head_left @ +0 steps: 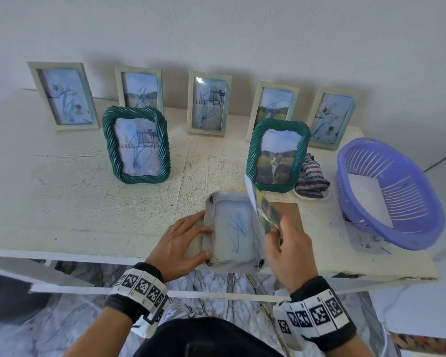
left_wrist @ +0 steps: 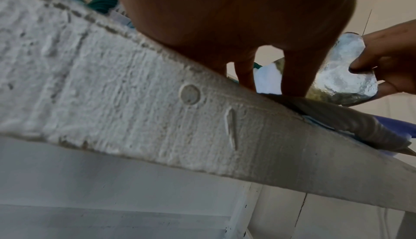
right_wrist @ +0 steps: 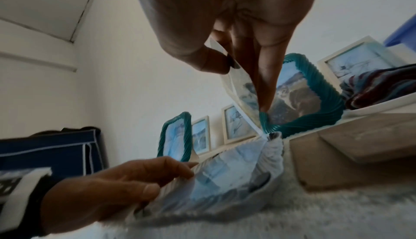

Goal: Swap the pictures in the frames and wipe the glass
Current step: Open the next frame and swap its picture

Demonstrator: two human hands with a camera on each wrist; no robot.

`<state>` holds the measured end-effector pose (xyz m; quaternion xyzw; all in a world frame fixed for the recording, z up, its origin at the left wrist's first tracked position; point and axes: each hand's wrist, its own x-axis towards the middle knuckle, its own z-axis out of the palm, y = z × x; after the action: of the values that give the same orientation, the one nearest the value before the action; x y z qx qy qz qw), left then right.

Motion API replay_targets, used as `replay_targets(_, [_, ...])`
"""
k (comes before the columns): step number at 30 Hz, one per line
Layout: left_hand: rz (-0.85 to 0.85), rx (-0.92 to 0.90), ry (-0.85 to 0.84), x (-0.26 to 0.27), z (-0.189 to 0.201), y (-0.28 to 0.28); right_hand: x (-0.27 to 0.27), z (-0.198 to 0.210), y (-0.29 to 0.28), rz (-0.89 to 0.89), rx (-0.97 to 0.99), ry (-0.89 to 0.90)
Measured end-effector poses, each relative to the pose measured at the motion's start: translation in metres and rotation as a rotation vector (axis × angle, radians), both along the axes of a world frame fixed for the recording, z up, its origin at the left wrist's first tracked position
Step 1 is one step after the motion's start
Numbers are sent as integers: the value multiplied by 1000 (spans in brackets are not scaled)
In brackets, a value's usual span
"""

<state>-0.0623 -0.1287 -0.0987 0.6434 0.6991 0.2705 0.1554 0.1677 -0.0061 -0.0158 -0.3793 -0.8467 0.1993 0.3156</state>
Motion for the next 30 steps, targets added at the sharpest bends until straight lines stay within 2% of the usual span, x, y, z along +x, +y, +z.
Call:
replay_targets(3, [7, -14, -9, 0, 0, 0, 10, -3, 11, -116, -28, 132])
replay_targets(7, [-1, -17, -30, -1, 0, 0, 30, -7, 24, -327, -364, 225])
replay_targets(11, [9, -7, -106, -3, 3, 1, 54, -15, 28, -381, -639, 516])
replay_targets(15, [79, 42, -153, -1, 19, 13, 78, -27, 24, -427, -635, 545])
replay_targets(19, [31, 113, -166, 17, 51, 52, 98, -22, 15, -418, -740, 693])
replay_targets(23, [-164, 136, -145, 53, 80, 104, 120, -22, 8, -425, -698, 662])
replay_targets(26, [-335, 172, -51, 84, 91, 147, 139, -28, 8, -463, -667, 595])
replay_targets(30, [-463, 157, 79, 124, 95, 201, 166, -37, 14, -481, -529, 278])
